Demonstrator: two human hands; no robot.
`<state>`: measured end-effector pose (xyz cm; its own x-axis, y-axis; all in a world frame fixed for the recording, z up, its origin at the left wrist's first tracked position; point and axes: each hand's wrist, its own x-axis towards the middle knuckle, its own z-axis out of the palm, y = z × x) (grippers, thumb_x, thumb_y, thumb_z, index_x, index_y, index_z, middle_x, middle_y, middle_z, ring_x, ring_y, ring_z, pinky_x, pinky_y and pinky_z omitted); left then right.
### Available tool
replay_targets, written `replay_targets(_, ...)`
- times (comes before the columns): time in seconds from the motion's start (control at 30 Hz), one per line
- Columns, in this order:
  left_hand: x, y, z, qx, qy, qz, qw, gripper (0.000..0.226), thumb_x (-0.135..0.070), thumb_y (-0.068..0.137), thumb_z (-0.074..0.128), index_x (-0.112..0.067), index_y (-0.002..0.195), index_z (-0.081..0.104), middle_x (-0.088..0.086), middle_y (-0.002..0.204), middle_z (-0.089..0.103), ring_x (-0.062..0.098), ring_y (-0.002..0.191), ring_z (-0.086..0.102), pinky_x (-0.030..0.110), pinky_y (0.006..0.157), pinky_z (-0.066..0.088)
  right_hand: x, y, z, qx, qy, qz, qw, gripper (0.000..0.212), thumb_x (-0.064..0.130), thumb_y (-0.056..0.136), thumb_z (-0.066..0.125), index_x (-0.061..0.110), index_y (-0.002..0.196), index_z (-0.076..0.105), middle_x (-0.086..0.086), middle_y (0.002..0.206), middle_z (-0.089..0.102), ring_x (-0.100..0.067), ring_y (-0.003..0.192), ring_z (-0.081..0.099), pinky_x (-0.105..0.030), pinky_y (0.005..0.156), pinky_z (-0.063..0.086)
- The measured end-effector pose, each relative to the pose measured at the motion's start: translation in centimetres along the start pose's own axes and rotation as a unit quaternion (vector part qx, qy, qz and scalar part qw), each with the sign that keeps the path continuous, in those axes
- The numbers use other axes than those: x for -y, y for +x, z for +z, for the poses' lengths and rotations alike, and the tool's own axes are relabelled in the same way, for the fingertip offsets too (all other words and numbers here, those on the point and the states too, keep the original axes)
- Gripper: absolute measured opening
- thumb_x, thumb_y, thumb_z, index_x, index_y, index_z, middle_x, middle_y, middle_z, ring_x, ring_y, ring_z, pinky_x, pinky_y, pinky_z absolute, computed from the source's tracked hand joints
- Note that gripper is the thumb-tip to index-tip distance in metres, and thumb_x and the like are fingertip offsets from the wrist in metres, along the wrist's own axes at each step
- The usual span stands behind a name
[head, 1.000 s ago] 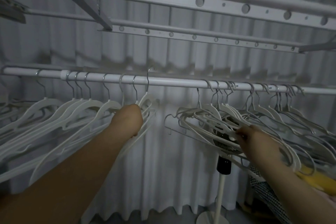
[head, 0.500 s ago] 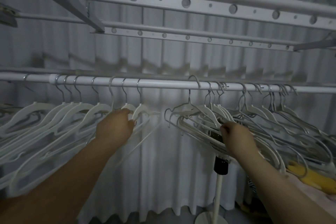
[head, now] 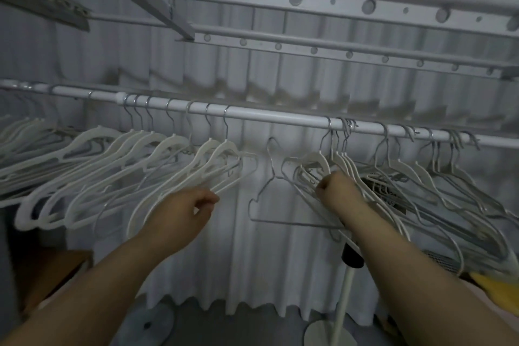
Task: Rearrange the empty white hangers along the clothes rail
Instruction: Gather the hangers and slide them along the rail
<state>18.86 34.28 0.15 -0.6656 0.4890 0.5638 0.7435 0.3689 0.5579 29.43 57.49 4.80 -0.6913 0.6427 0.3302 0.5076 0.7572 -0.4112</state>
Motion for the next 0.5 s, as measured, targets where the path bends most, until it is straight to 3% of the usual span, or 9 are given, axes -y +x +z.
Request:
replay_targets(0.07, 0.0, -0.2, 0.1, 0.023, -0.009, -0.009, 1.0, 0.02, -0.011, 0.089, 0.052, -0.012, 0.103, 0.067, 0.0, 0.098, 0.064, 0.011, 0.088, 0.054, 0.016, 0.078, 0.035, -1.1, -1.6, -1.0, 0.03, 0.046, -0.014, 0.998, 0.024, 0.01, 0.089, 0.052, -0.008, 0.094, 0.067, -0.021, 0.08, 0.069, -0.029, 0.078, 0.065, -0.017, 0.056, 0.046)
replay_targets(0.1, -0.1, -0.3, 0.2, 0.028, -0.021, -0.01, 0.999, 0.02, -0.009, 0.089, 0.053, -0.011, 0.102, 0.067, 0.001, 0.098, 0.064, 0.012, 0.089, 0.054, 0.017, 0.079, 0.036, -1.7, -2.7, -1.7, 0.049, 0.075, -0.016, 0.996, 0.02, 0.008, 0.088, 0.053, -0.006, 0.085, 0.068, -0.01, 0.061, 0.065, -0.017, 0.06, 0.062, -0.01, 0.044, 0.039)
replay_targets(0.17, -0.4, -0.7, 0.5, 0.036, -0.045, -0.011, 0.998, 0.018, -0.008, 0.088, 0.054, -0.012, 0.098, 0.068, 0.0, 0.094, 0.063, 0.014, 0.09, 0.056, 0.018, 0.079, 0.037, -3.0, -4.7, -3.2, 0.076, 0.12, -0.006, 0.99, 0.018, 0.005, 0.086, 0.056, 0.0, 0.072, 0.066, 0.008, 0.033, 0.052, -0.001, 0.034, 0.048, -0.006, 0.033, 0.031)
replay_targets(0.2, -0.5, -1.0, 0.7, 0.043, -0.052, -0.004, 0.998, 0.017, -0.007, 0.088, 0.054, -0.014, 0.097, 0.067, 0.0, 0.093, 0.063, 0.015, 0.09, 0.057, 0.018, 0.078, 0.037, -3.6, -5.9, -4.0, 0.091, 0.133, 0.001, 0.987, 0.019, 0.005, 0.086, 0.057, 0.0, 0.07, 0.066, 0.009, 0.027, 0.048, 0.0, 0.027, 0.043, -0.007, 0.032, 0.031)
replay_targets(0.3, -1.1, -2.6, 1.2, 0.071, -0.073, 0.02, 0.995, 0.02, -0.008, 0.089, 0.052, -0.011, 0.104, 0.065, 0.0, 0.095, 0.061, 0.015, 0.093, 0.057, 0.007, 0.07, 0.037, -5.1, -10.1, -6.4, 0.158, 0.195, 0.01, 0.968, 0.028, 0.001, 0.088, 0.054, 0.008, 0.062, 0.062, 0.006, 0.03, 0.048, 0.0, 0.025, 0.036, -0.011, 0.031, 0.029)
replay_targets(0.4, -1.7, -4.6, 1.1, 0.114, -0.118, 0.019, 0.986, 0.032, -0.014, 0.089, 0.052, -0.011, 0.122, 0.053, -0.003, 0.107, 0.053, 0.015, 0.105, 0.052, 0.015, 0.084, 0.034, -6.1, -14.0, -7.8, 0.196, 0.23, 0.004, 0.953, 0.023, 0.003, 0.088, 0.055, 0.012, 0.069, 0.065, 0.004, 0.039, 0.051, -0.005, 0.032, 0.038, -0.013, 0.034, 0.03)
replay_targets(0.47, -1.9, -6.1, 0.8, 0.165, -0.118, 0.021, 0.979, 0.044, -0.021, 0.089, 0.053, -0.018, 0.132, 0.041, -0.005, 0.119, 0.044, 0.009, 0.111, 0.043, 0.019, 0.088, 0.033, -6.0, -16.4, -8.4, 0.206, 0.266, 0.002, 0.942, 0.012, 0.02, 0.077, 0.07, 0.009, 0.074, 0.067, 0.002, 0.041, 0.052, -0.009, 0.038, 0.04, -0.012, 0.036, 0.033)
replay_targets(0.5, -2.0, -6.9, 0.7, 0.197, -0.12, 0.022, 0.973, 0.048, -0.023, 0.09, 0.052, -0.02, 0.135, 0.036, -0.007, 0.121, 0.04, 0.008, 0.115, 0.04, 0.019, 0.089, 0.033, -6.0, -17.5, -8.6, 0.211, 0.288, -0.001, 0.934, 0.034, 0.036, 0.061, 0.079, 0.007, 0.076, 0.068, 0.001, 0.042, 0.053, -0.008, 0.038, 0.041, -0.012, 0.036, 0.034)
